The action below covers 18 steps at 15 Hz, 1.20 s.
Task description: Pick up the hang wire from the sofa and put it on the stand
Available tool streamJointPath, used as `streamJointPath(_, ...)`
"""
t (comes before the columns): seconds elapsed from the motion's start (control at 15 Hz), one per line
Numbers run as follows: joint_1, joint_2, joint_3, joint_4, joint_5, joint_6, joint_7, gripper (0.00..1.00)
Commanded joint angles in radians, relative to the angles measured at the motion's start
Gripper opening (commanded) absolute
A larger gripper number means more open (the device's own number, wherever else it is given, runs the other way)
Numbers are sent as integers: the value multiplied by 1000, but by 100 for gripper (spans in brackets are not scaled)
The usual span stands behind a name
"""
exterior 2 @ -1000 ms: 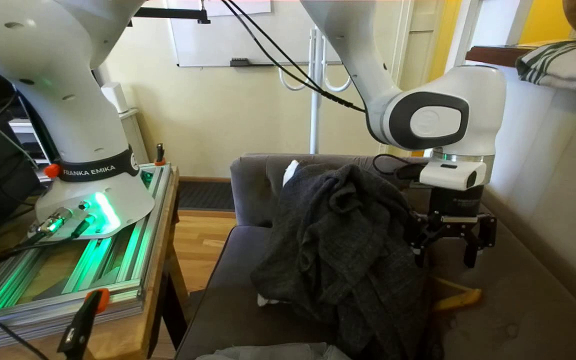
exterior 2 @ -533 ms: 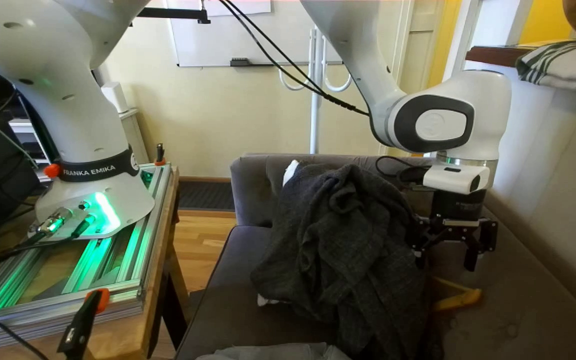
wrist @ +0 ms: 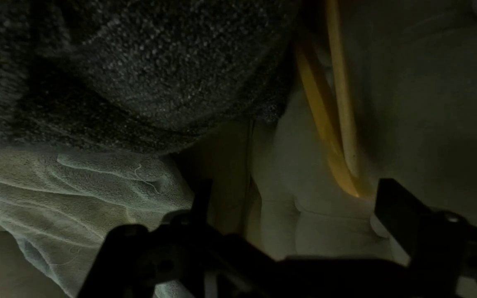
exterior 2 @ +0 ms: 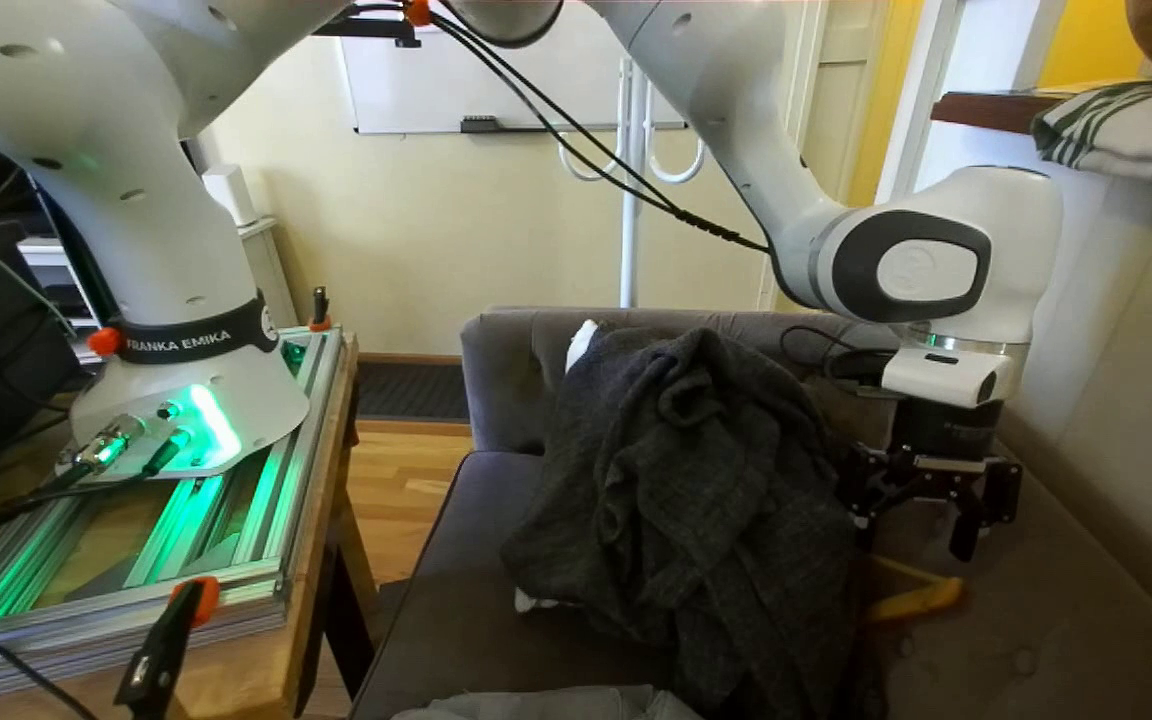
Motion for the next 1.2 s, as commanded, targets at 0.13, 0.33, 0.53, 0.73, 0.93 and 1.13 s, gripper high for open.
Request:
streamJointPath(0.13, -39, 154, 6, 240, 11, -118, 47, 100)
streamJointPath(0.33, -53, 200, 11, 307, 12, -128, 54, 100)
streamJointPath(0.53, -60, 225, 13, 353, 10, -163, 62, 89)
streamJointPath(0.73, -63, 242, 13, 392, 4, -197, 66, 61)
streamJointPath(0.93, -65, 261, 14, 425, -2, -221, 64, 39)
streamJointPath(1.13, -69, 287, 16, 448, -3, -227, 61, 19)
